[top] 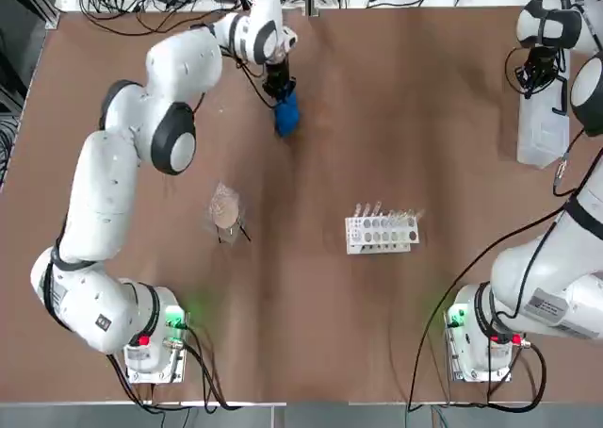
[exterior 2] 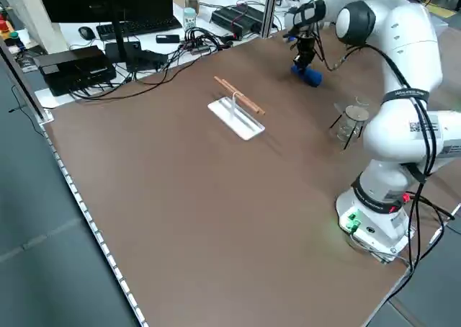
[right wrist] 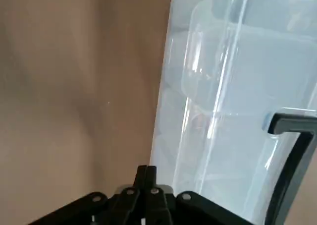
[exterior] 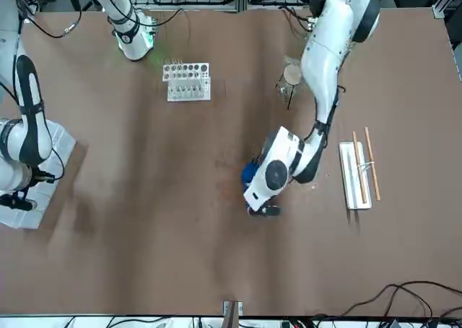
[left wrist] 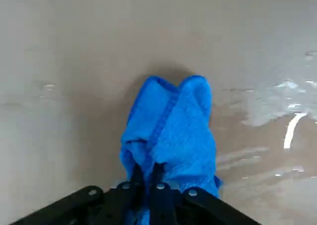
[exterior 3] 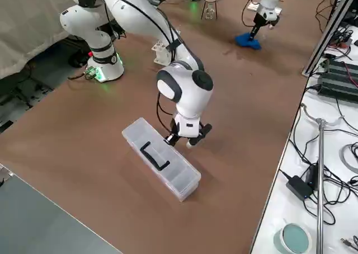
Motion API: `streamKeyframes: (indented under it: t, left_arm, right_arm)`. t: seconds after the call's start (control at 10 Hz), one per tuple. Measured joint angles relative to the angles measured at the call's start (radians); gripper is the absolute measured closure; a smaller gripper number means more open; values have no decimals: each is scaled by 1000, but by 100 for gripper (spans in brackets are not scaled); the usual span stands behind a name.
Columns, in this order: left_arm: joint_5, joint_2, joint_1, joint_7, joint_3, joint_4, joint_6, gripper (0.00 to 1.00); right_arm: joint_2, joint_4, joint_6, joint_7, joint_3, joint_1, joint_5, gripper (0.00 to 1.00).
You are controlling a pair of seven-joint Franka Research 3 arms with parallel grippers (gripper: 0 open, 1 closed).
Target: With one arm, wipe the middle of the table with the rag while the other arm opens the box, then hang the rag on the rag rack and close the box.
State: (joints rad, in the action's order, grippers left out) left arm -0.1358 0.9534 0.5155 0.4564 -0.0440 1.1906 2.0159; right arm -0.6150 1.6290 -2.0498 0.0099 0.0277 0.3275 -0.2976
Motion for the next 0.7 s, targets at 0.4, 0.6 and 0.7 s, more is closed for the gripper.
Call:
streamKeyframes:
  t: [0.4,0.6,0.7]
  left_arm:
    - [2,-7,-3,-6,-4,0,45,91]
    - [2,-7,33,-5,-10,1,122,91]
    - [2,-5,55,-4,-22,1,144,91]
  right_arm:
    - [11,-22,47,0,0,0,-20,99]
    - [16,-23,56,0,0,1,-21,99]
    - [16,-24,57,0,0,2,-21,99]
